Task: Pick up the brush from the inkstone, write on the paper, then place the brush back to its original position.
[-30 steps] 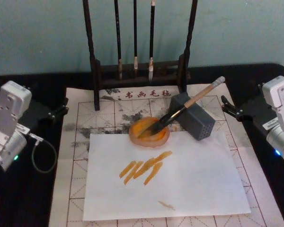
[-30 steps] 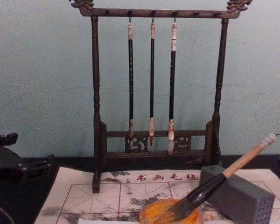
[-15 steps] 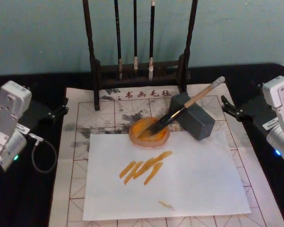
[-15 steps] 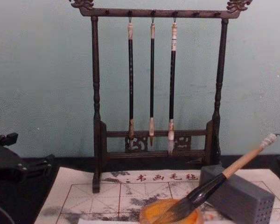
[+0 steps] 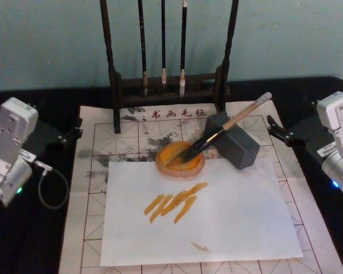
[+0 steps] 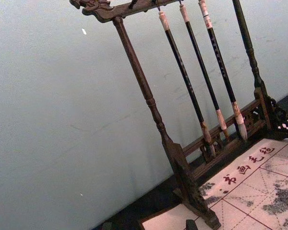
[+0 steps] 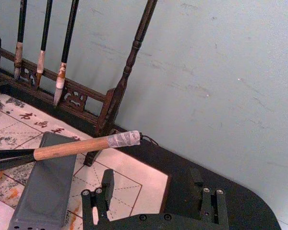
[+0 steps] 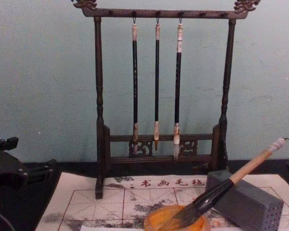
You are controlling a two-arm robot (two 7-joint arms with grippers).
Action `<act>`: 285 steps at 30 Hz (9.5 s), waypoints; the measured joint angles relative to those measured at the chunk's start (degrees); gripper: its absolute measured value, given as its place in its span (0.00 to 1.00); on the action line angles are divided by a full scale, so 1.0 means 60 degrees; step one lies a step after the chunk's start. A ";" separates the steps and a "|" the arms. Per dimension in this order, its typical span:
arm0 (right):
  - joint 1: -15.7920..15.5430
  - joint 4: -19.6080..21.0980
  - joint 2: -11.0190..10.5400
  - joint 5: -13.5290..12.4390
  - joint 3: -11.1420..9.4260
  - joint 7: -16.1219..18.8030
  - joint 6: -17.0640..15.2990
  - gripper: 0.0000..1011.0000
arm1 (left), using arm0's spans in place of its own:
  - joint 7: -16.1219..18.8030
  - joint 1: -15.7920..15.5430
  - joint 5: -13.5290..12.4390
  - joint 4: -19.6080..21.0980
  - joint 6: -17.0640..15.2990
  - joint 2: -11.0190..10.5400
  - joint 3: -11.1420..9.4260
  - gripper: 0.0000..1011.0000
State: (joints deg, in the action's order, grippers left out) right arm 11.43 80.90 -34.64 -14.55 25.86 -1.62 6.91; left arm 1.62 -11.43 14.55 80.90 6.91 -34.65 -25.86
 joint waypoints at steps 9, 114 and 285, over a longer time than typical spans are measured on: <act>-0.0110 0.0066 0.0049 -0.0108 -0.0219 0.0169 0.0065 0.99 | 0.0000 0.0000 0.0000 0.0000 0.0000 0.0000 0.0000 0.99; 0.0757 -0.1680 0.2495 -0.9443 -0.1694 0.2960 -0.3428 0.99 | 0.0000 -0.0001 0.0000 0.0000 0.0000 0.0000 0.0001 0.99; 0.0467 -0.0027 0.0689 -0.9441 0.0041 0.4695 -0.1889 0.18 | 0.0000 0.0000 0.0000 0.0000 0.0000 0.0000 0.0001 0.99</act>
State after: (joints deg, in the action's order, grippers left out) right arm 14.23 80.74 -30.51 -71.19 26.11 26.55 -4.43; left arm 1.62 -11.43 14.55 80.90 6.91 -34.64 -25.86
